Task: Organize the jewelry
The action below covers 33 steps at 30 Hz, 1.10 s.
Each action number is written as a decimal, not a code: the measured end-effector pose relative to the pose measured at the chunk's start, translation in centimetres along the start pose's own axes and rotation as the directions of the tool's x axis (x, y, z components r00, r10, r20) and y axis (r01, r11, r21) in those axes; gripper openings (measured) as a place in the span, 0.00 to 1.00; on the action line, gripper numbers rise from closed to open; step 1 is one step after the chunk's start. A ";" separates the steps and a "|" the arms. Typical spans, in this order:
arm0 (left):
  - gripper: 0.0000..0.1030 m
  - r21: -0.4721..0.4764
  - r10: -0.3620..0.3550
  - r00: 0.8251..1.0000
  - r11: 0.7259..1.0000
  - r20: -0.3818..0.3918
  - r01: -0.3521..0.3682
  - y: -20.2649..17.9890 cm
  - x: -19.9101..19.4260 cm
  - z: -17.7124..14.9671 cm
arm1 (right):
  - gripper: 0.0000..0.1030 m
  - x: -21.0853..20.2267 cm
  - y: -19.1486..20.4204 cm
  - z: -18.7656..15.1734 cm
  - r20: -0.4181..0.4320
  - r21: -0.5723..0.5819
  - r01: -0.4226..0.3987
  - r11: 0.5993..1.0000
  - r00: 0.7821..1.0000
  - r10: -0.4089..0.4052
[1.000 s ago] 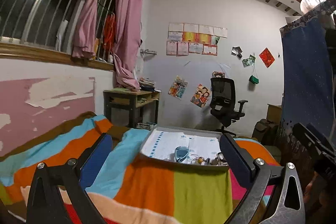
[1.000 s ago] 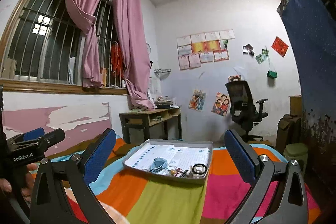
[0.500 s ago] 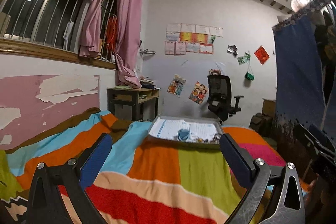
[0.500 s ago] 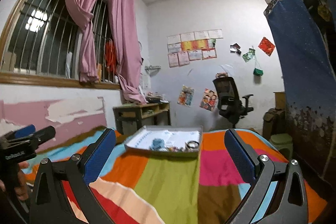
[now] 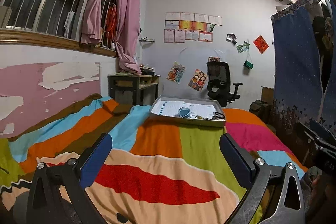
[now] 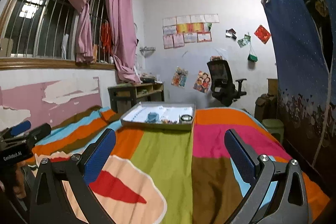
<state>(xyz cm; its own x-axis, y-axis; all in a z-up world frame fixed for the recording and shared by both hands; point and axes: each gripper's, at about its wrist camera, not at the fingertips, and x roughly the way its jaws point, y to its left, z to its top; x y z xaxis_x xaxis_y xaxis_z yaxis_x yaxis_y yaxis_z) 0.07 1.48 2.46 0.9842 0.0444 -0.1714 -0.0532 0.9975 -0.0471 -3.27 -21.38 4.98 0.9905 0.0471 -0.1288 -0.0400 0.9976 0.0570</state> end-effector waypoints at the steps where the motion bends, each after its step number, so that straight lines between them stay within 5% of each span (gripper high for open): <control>1: 1.00 0.005 0.008 1.000 1.000 -0.003 -0.008 0.0 0.0 -0.1 | 0.99 0.0 0.1 -0.3 -0.006 -0.006 0.004 1.000 1.000 -0.004; 33: 1.00 0.031 0.033 0.999 0.999 -0.024 -0.033 -0.2 0.2 -0.9 | 0.99 1.4 1.1 -1.1 -0.066 -0.046 0.024 0.999 0.997 -0.028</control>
<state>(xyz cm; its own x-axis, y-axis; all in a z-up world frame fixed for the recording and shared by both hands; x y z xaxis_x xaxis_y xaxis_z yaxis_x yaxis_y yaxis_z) 0.10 1.22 1.51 0.9775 0.0763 -0.1967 -0.0800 0.9967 -0.0107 -2.09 -20.11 3.81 0.9805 0.0229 -0.1951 -0.0218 0.9997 0.0080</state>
